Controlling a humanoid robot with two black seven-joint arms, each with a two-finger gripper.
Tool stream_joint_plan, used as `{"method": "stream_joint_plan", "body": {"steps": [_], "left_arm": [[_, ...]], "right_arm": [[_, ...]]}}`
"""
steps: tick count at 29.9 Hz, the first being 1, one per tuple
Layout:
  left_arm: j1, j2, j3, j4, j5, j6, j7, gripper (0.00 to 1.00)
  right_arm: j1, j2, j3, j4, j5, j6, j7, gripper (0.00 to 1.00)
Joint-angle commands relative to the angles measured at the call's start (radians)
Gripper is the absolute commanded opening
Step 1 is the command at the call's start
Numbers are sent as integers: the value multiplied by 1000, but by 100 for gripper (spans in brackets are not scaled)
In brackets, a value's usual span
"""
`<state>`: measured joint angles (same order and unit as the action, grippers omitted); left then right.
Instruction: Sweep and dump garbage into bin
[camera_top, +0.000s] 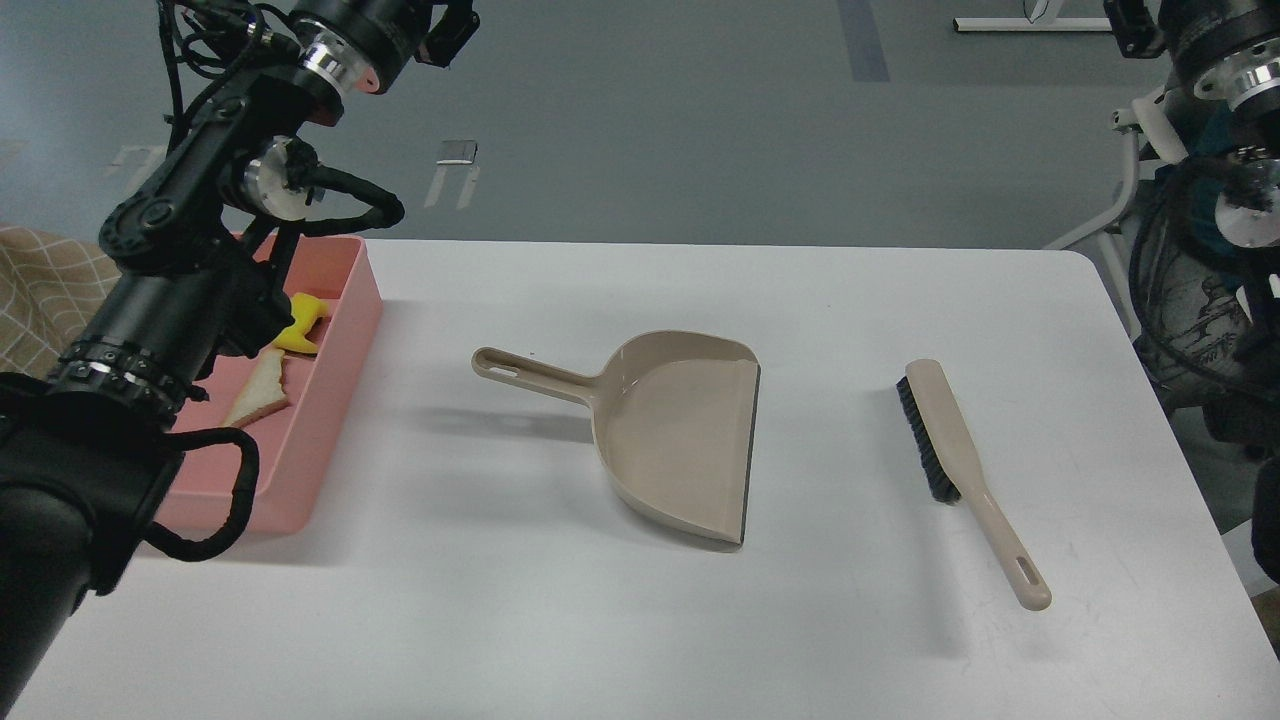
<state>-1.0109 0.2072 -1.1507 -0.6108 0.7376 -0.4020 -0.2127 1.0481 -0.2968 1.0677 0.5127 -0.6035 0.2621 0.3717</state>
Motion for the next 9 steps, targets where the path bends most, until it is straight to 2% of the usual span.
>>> {"method": "stream_joint_plan", "body": {"steps": [1,9], "left_arm": [[-3,-87,2,63,-76,-12,4,97],[-2,-190,2,178,-156,6,-7,97]], "right_arm": [[7,116,1,-74,10,-27,49,93],[-2,191,15,-72,14,-84,47,95]]}}
